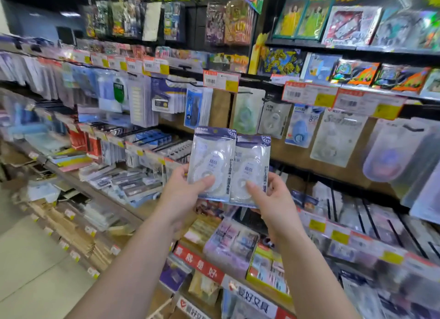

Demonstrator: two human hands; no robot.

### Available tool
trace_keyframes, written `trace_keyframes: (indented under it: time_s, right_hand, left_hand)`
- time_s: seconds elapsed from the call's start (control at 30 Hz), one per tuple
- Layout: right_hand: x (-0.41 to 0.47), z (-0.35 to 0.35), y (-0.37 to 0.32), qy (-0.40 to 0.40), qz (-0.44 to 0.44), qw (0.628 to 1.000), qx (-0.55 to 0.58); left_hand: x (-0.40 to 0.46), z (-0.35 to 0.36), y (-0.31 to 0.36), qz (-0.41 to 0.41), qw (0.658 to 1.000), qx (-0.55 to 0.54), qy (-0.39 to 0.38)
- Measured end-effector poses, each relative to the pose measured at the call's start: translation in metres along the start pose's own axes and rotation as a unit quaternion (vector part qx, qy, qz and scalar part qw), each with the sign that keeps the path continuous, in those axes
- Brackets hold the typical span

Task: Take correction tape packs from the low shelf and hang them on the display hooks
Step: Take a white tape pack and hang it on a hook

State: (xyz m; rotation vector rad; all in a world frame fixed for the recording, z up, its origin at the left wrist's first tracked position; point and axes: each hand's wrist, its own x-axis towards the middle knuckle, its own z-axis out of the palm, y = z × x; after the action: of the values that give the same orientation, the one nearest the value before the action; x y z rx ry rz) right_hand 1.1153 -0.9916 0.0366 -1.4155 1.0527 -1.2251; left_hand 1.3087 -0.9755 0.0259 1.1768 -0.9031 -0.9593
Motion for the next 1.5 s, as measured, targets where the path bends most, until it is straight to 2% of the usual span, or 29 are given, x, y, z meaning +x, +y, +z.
trace_keyframes:
  time_s: [0.17, 0.47, 0.7, 1.17, 1.33, 1.5]
  right_hand:
    - [0.04, -0.004, -0.011, -0.007, -0.03, 1.0, 0.002]
    - [0.088, -0.012, -0.025, 0.036, -0.079, 0.996, -0.002]
    - [0.11, -0.003, -0.024, 0.084, -0.087, 0.993, -0.015]
    - [0.112, 0.025, -0.014, 0.218, -0.092, 0.971, 0.023]
    - [0.118, 0.03, -0.014, 0.232, -0.075, 0.97, 0.005]
    - [0.126, 0.024, -0.003, 0.235, -0.002, 0.972, -0.026]
  left_hand:
    - [0.031, 0.014, 0.014, 0.023, 1.0, -0.008, 0.009]
    - [0.068, 0.014, 0.014, 0.057, 0.996, -0.063, -0.002]
    - [0.101, 0.015, 0.009, 0.044, 0.991, -0.112, -0.057]
    - [0.147, -0.011, 0.002, 0.018, 0.979, -0.096, -0.179]
    - [0.159, -0.017, 0.003, 0.009, 0.972, -0.084, -0.217]
    - [0.169, -0.011, 0.008, 0.021, 0.969, -0.074, -0.233]
